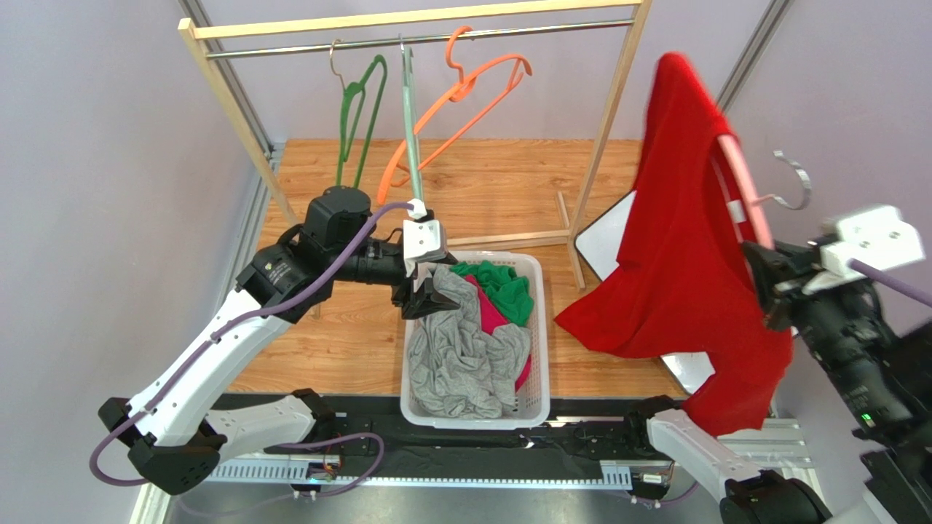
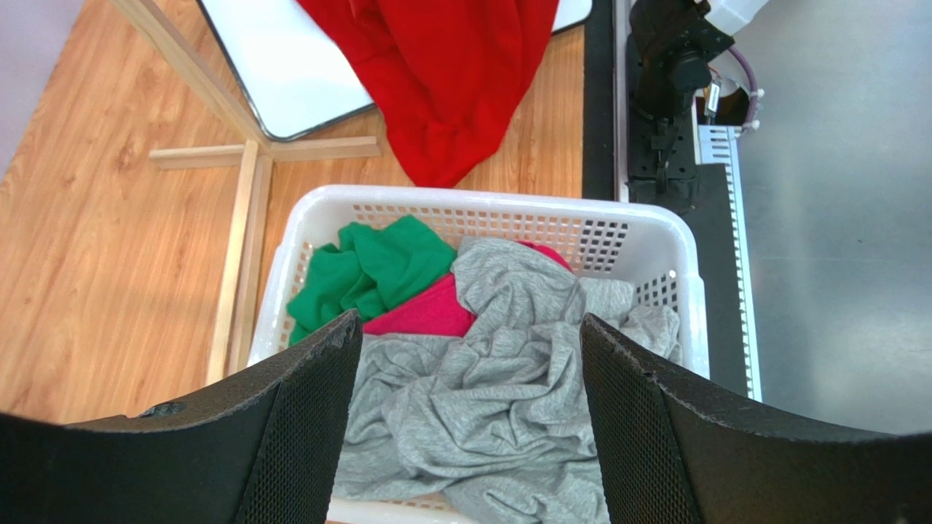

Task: Place the t-shirt on the hanger
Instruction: Place the hanger at the clothesline.

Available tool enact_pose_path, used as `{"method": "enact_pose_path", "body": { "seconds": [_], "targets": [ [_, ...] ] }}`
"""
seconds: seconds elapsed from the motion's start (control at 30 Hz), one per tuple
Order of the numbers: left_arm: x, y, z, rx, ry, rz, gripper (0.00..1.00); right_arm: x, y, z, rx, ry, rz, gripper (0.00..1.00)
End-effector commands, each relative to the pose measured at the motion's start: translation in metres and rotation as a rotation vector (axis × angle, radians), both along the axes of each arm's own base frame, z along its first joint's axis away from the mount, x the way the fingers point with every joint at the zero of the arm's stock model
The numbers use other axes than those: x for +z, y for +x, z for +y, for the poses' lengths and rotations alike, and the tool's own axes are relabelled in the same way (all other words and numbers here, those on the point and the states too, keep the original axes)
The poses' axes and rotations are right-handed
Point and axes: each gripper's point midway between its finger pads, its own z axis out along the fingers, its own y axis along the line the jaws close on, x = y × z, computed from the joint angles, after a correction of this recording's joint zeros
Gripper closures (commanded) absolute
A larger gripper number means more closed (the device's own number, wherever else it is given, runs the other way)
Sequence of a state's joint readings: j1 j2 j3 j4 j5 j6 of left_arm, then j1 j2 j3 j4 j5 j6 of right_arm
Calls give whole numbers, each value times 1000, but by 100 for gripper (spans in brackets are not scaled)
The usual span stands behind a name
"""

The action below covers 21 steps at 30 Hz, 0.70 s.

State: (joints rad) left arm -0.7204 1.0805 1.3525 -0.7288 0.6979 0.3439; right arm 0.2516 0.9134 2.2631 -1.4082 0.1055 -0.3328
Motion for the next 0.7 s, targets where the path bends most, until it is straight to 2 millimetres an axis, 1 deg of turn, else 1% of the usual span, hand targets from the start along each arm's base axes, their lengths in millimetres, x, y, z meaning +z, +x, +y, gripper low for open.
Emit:
{"method": "enact_pose_path", "body": {
  "seconds": [0.0, 0.07, 0.13, 0.17, 0.2, 0.23, 0.27, 0.3, 0.4, 0.47, 0.5, 0.53, 0.6, 0.63, 0.67],
  "targets": [
    [5, -6, 3, -12, -18, -32, 22, -30, 20, 43, 191, 47, 126, 100],
    [6, -6, 5, -2, -19, -32, 22, -45, 39, 49, 172, 91, 210, 100],
    [5, -6, 8, 12, -9, -32, 22, -52, 55, 52, 152, 118, 268, 100],
    [5, -5, 10, 26, -2, -32, 22, -57, 72, 61, 161, 139, 321, 100],
    [4, -5, 11, 33, 2, -34, 22, -50, 76, 63, 166, 156, 314, 100],
    [6, -6, 14, 37, -3, -42, 22, -49, 83, 66, 166, 170, 320, 100],
    [5, -7, 15, 41, 1, -41, 22, -53, 97, 70, 157, 174, 349, 100],
    [5, -7, 17, 46, 2, -45, 22, -54, 103, 72, 157, 184, 356, 100],
    [6, -7, 22, 66, 8, -61, 22, -54, 129, 81, 164, 194, 363, 100],
    [7, -7, 25, 72, 12, -74, 22, -49, 147, 85, 161, 211, 340, 100],
    [7, -7, 25, 73, 13, -77, 22, -52, 160, 89, 163, 215, 351, 100],
    [7, -7, 25, 74, 14, -79, 21, -44, 169, 93, 169, 232, 323, 100],
    [8, -7, 27, 76, 14, -85, 21, -43, 186, 100, 182, 240, 312, 100],
    [8, -6, 27, 82, 14, -87, 21, -35, 196, 103, 195, 246, 273, 100],
    [9, -6, 28, 82, 13, -88, 21, -32, 201, 105, 200, 250, 257, 100]
  ]
}}
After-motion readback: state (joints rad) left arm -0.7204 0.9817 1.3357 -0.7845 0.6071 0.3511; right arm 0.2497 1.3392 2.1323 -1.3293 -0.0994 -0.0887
